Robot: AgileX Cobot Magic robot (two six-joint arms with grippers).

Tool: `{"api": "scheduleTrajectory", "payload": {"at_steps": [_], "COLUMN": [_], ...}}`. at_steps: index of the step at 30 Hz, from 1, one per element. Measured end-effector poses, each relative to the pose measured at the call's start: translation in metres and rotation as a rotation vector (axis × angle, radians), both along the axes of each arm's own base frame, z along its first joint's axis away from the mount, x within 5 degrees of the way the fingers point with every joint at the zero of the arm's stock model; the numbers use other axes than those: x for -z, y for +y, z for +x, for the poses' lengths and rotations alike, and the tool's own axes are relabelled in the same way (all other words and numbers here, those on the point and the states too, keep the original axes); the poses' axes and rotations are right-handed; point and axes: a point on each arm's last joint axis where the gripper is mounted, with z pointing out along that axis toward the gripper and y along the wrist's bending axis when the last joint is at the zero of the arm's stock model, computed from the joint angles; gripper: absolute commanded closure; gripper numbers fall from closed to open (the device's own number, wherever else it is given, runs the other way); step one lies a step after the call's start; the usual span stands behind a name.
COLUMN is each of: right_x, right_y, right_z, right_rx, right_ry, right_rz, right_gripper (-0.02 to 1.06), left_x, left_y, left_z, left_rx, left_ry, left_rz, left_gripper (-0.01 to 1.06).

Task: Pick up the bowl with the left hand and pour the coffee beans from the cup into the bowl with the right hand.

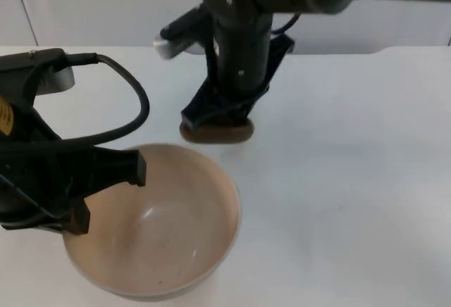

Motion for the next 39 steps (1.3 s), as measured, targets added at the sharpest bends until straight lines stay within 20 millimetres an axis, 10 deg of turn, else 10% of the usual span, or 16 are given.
{"api": "scheduleTrajectory", "payload": {"at_steps": [27,39], "right_x": [-0.176,-0.221], "right_y": [-0.071,-0.099], "right_z": [-0.021,-0.050], "right_rx": [-0.017,-0.027], "right_ry": [-0.178,-0.227], "right_rz": [-0.017,0.003], "right_gripper": [1.05,1.05], "left_x": [-0.018,-0.007], "left_y": [-0.027,-0.086], "left_z": [0.030,0.041], "left_rx": [0.027,0.192], "left_ry": [0.053,0.070], "left_rz": [-0.058,-0.043], "left_gripper": [1.05,1.05]}}
